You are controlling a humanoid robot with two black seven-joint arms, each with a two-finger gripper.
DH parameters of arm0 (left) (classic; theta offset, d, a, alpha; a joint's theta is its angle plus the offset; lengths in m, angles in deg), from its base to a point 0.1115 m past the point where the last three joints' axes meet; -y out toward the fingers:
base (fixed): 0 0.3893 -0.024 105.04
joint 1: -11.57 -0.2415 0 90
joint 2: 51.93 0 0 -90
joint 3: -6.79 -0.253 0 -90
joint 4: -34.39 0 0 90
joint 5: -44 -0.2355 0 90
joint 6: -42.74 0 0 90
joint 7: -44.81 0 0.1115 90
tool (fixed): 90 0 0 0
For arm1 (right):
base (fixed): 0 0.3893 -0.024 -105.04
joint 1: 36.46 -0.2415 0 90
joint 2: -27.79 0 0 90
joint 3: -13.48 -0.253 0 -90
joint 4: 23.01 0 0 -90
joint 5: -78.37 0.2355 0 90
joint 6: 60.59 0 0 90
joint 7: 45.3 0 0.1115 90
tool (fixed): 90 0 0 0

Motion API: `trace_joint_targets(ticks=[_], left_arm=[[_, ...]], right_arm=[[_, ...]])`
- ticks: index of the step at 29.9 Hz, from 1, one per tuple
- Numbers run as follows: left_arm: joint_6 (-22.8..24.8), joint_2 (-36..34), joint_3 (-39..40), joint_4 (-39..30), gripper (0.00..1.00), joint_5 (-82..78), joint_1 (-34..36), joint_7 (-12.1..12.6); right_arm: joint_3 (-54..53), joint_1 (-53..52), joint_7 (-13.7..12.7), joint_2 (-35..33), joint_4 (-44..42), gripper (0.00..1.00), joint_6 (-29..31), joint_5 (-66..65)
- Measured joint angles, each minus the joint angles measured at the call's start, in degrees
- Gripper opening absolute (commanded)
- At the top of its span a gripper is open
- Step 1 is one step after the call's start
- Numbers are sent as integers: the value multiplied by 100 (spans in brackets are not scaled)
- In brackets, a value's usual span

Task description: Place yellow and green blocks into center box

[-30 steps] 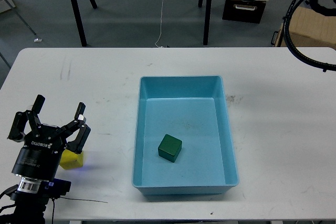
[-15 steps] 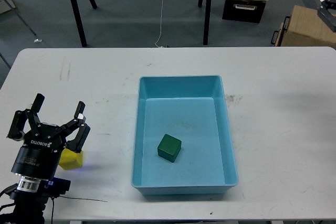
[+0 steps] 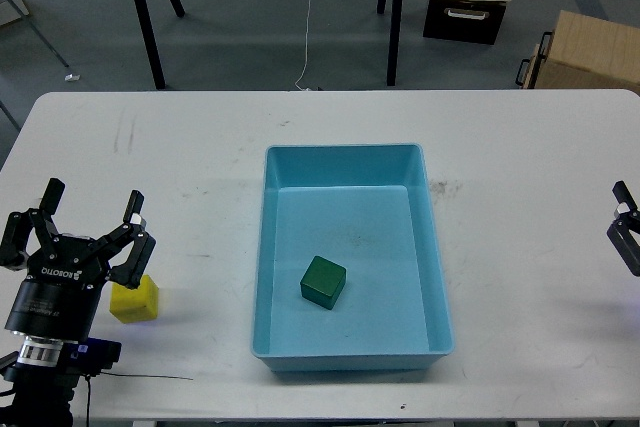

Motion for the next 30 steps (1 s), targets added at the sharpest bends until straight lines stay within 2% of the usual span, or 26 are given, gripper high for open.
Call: trace_joint_targets(ticks=[3, 6, 10, 14, 17, 21, 24, 27, 30], left_arm=[[0, -371, 414, 126, 100, -94, 286, 83], [0, -1123, 811, 485, 100, -166, 673, 248], [0, -1830, 1244, 836, 100, -152, 1248, 300], [0, -2792, 1332, 762, 100, -214, 1534, 113], [0, -3795, 934, 724, 100, -320, 1777, -43], [0, -5196, 14, 713, 100, -631, 2743, -69], [1, -5894, -1213, 705, 100, -1140, 3893, -48], [0, -6098, -2893, 639, 100, -1778, 5270, -31], [3, -6013, -4743, 492, 100, -2439, 6701, -20]], right_arm=[[23, -8, -34, -101, -8, 99, 46, -3], [83, -19, -56, -164, -14, 99, 102, -3], [160, -2, -66, -182, -15, 99, 281, -3], [193, 48, -68, -183, -15, 100, 548, -3], [200, 51, -68, -155, -15, 100, 615, -3], [215, 10, -68, -120, -27, 100, 627, -3], [282, -10, -68, -90, -32, 100, 629, -3], [335, -10, -64, -13, -33, 100, 638, -4], [347, 30, -64, 58, -33, 100, 652, -4]])
